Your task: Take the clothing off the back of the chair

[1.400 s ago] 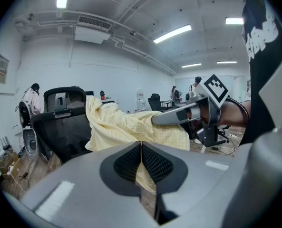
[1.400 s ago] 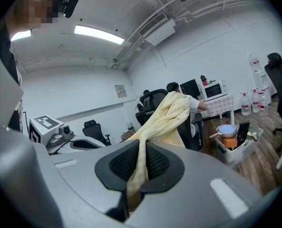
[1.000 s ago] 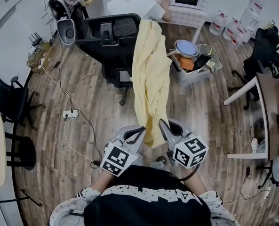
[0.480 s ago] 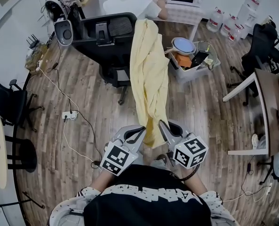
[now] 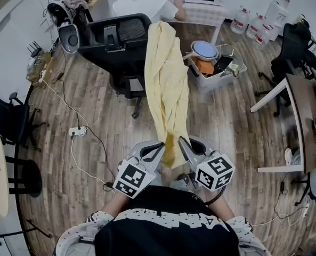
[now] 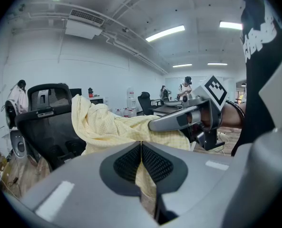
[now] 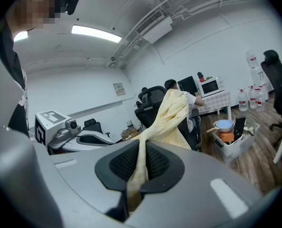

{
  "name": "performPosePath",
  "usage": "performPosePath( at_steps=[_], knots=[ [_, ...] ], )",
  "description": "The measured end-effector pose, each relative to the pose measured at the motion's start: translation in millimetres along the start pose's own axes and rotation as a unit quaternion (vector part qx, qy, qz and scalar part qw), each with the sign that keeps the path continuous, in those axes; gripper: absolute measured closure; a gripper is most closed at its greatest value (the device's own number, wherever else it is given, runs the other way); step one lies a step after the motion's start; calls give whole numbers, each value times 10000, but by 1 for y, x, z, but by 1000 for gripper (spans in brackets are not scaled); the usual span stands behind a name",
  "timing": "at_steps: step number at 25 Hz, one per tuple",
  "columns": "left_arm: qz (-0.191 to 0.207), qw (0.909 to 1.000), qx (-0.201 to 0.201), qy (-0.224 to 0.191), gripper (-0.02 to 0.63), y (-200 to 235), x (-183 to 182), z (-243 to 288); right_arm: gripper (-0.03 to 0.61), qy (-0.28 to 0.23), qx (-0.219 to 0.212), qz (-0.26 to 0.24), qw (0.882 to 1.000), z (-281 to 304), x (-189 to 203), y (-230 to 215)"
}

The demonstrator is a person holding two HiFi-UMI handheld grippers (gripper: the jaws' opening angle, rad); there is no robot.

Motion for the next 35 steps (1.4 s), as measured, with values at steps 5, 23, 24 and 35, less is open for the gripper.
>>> performPosePath(
  at_steps=[5,23,24,35],
  knots=[
    [6,10000,11,10,612,-6,-1,0,548,11,-17,7,10000,-6,0,1],
    [109,9999,-84,-24,612,-21,0,1,548,34,-98,-51,9999,-20,4,-1],
    [158,9998,-118,-38,612,-21,0,0,548,33,-117,-63,9999,-21,5,-1],
    [228,9995,-206,-92,612,-31,1,5,548,39,-211,-108,9997,-28,7,-8]
  ],
)
Point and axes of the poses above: the fingertips, and each gripper's own axes: z forward along the fingers, y to its left, x out of its underside, the point moved 7 cm from there along -z, backward along the fingers, and after that the axes turned 8 degrees about -y, right-handed, at the moved point
